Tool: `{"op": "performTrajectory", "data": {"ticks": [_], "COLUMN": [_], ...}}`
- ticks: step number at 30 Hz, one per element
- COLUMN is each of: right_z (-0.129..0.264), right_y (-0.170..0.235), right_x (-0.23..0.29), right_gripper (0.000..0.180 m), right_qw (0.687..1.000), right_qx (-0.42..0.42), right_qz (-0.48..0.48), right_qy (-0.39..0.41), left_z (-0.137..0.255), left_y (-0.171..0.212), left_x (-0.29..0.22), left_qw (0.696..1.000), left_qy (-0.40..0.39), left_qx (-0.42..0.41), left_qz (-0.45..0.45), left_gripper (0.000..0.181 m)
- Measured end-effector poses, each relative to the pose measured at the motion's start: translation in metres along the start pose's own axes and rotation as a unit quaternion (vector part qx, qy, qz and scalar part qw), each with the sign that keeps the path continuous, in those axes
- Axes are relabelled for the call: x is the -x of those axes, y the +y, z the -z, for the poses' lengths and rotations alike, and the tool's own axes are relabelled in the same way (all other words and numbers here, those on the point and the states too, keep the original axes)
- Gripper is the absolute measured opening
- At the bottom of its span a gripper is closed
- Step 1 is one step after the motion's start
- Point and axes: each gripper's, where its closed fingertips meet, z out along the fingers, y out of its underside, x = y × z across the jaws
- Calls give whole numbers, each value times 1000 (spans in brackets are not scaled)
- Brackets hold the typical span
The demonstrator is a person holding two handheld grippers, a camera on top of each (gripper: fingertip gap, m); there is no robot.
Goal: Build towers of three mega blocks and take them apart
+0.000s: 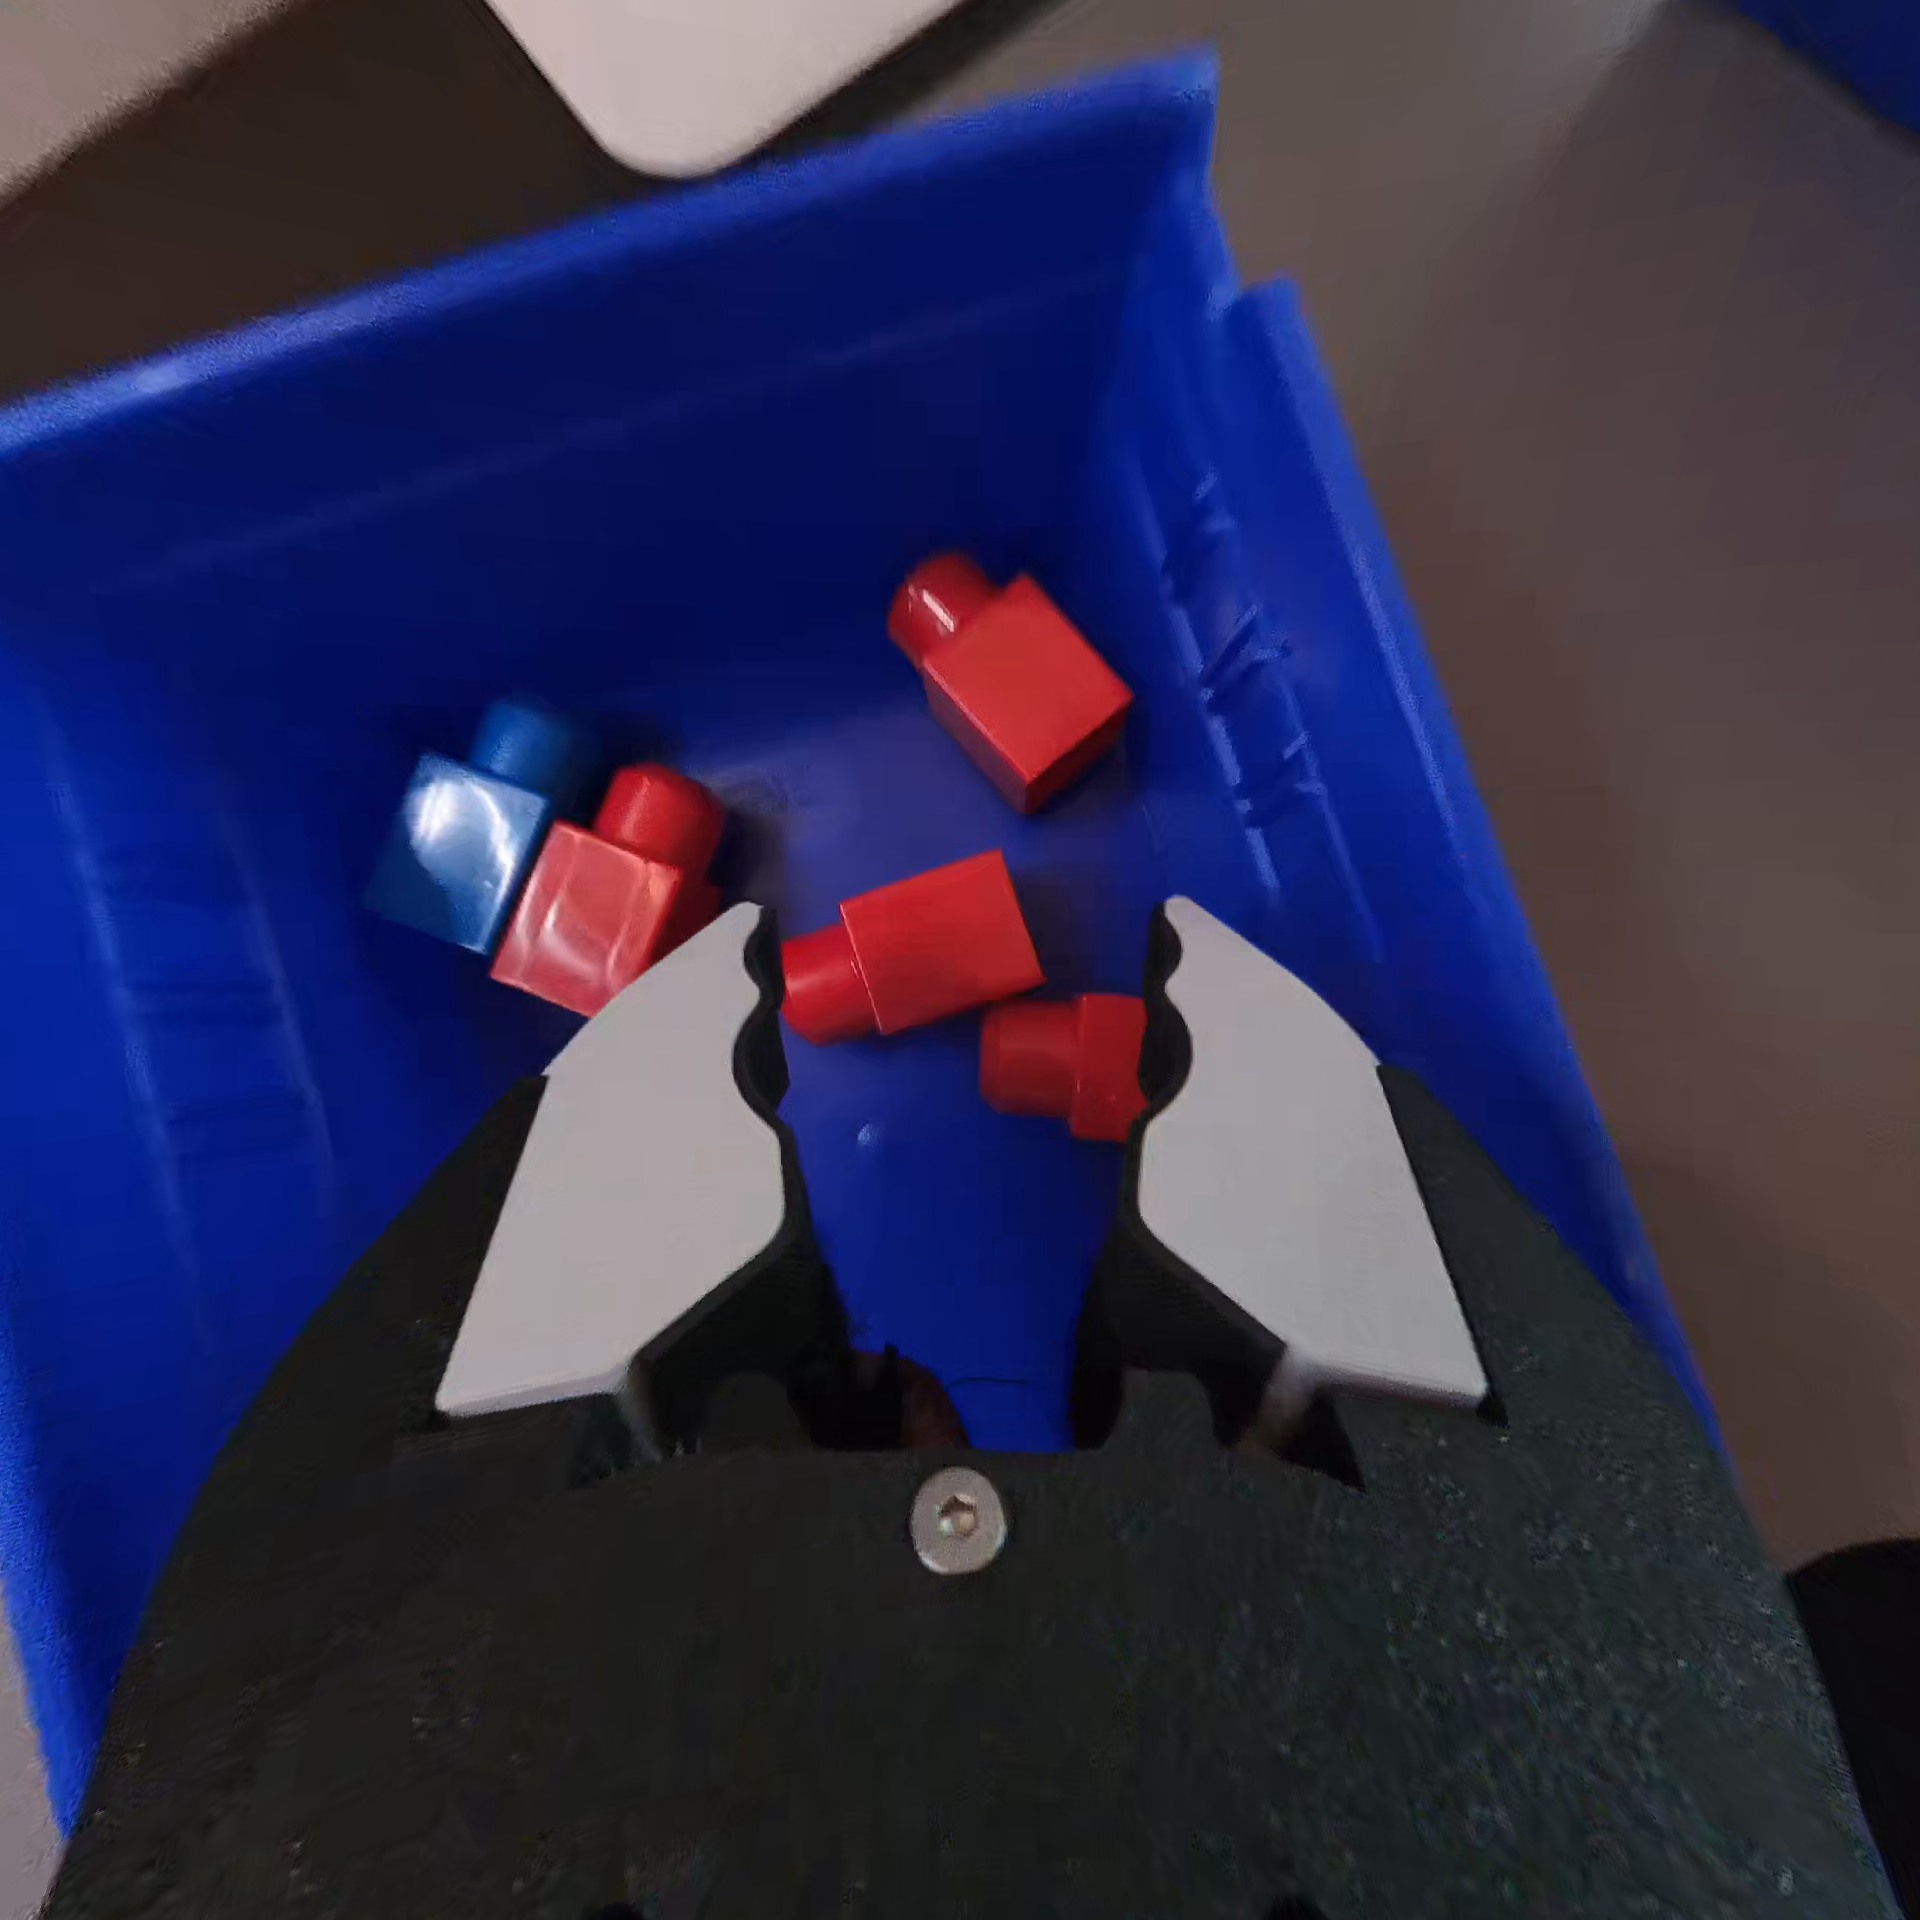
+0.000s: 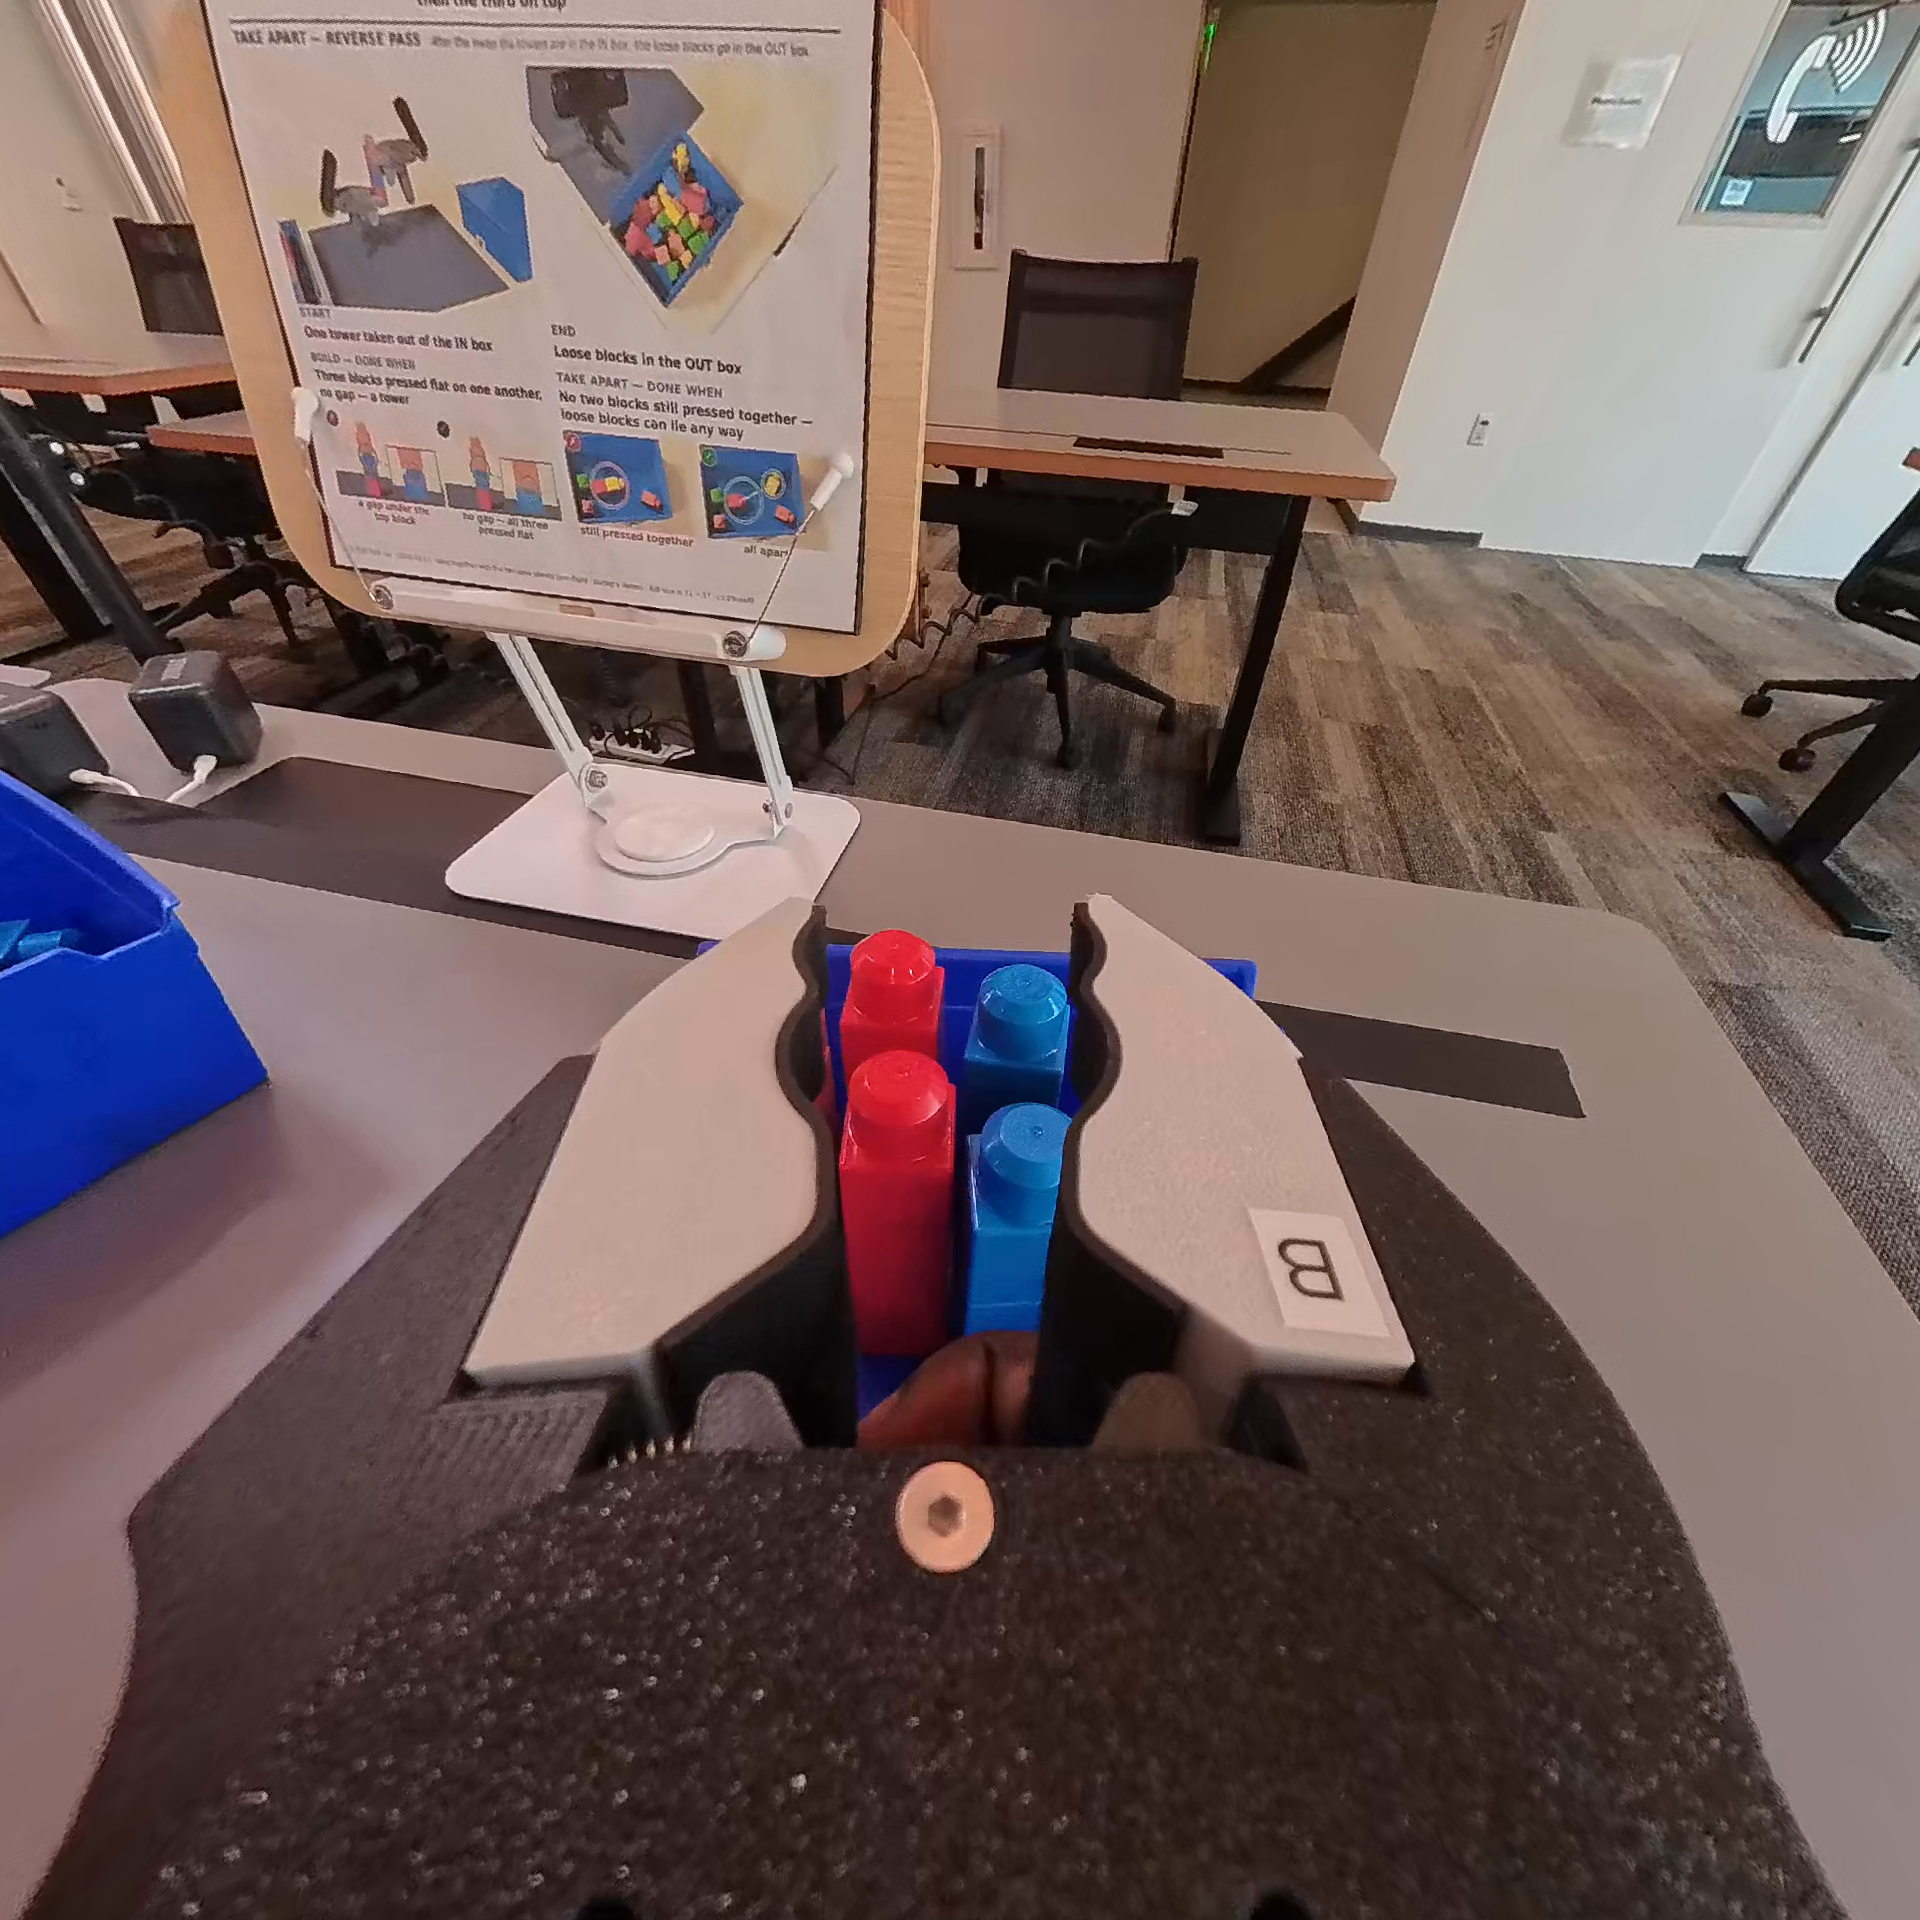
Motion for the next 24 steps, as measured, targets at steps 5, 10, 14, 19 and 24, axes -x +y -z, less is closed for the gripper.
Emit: {"op": "performTrajectory", "data": {"ticks": [5,10,14,19,24], "right_z": [1,7,14,49,52], "right_y": [0,-13,-49,-85,-66], "right_x": [-2,6,58,190,291], "right_gripper": [43,42,40,52,72], "right_qw": [1000,1000,990,899,852], "right_qx": [-1,-16,-75,-109,-31], "right_qz": [2,7,-28,-60,-18], "right_qy": [3,-8,-116,-420,-522], "left_z": [-45,-12,84,170,157], "left_y": [28,-24,-96,-121,-125], "left_x": [10,15,-19,-92,-124], "left_qw": [996,993,889,748,712], "left_qy": [-36,-47,-72,-89,-194], "left_qx": [87,-96,-403,-561,-464], "left_qz": [10,-49,-205,-342,-490], "left_gripper": [56,53,53,53,52]}}
